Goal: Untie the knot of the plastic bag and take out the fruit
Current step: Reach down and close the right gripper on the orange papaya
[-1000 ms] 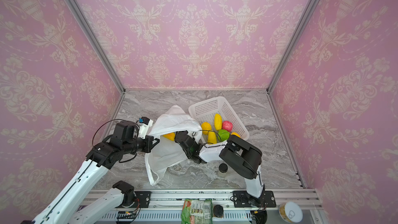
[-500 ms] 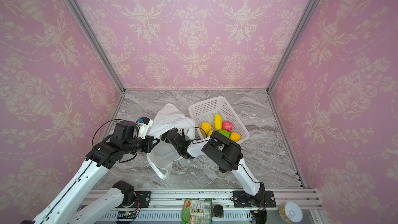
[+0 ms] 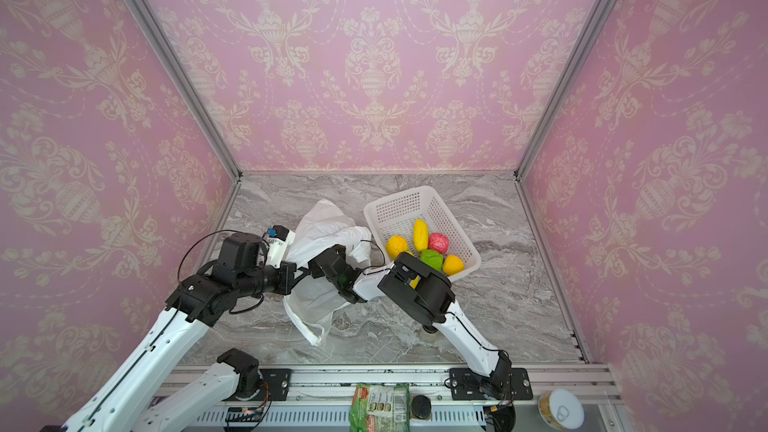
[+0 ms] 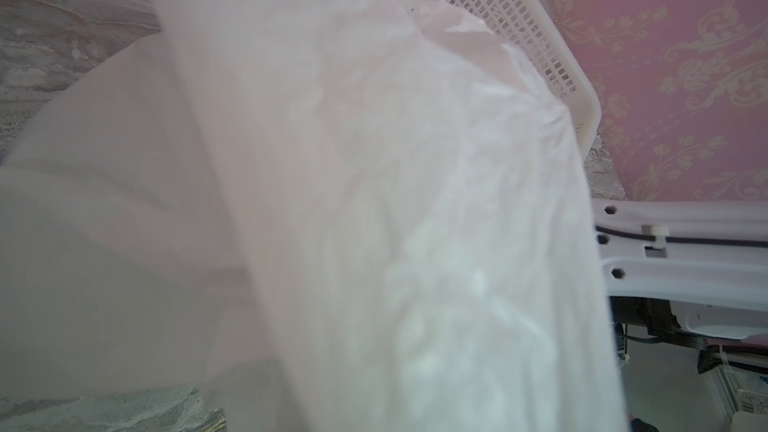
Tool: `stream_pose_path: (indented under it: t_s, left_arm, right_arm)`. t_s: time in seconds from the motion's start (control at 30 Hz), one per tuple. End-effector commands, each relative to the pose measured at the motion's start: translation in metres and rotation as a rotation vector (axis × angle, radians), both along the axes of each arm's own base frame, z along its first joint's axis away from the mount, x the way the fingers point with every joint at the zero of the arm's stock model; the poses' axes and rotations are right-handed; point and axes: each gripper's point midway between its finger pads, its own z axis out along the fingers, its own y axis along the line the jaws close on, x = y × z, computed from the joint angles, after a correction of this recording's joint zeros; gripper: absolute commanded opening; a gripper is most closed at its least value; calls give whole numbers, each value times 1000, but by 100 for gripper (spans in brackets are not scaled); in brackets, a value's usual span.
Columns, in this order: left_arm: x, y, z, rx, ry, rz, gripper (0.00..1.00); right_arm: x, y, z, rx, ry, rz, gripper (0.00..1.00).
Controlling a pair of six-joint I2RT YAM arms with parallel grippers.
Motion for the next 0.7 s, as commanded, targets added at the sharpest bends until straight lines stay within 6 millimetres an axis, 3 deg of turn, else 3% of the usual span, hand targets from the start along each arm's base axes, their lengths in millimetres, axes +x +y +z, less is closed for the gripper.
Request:
stream_pose_path:
  t_s: [0.0, 0.17, 0.33, 0.5, 0.67]
  left_arm:
    - [0, 0, 6, -17, -4, -1, 0]
    - [0, 0, 6, -15, -6, 3, 0]
    - [1, 3, 6, -6, -6, 14, 0]
    - [1, 3, 5, -2, -5, 17, 0]
    - [1, 3, 5, -2, -3, 17, 0]
  right_arm:
    - [-2, 1, -13, -46, -6, 35, 77]
    - [-10, -10, 11, -3, -46, 33, 61]
    - [-33, -29, 34, 19, -94, 32, 52]
    - [-57, -49, 67, 21, -183, 6, 48]
    - [-77, -67, 84, 42, -223, 4, 45]
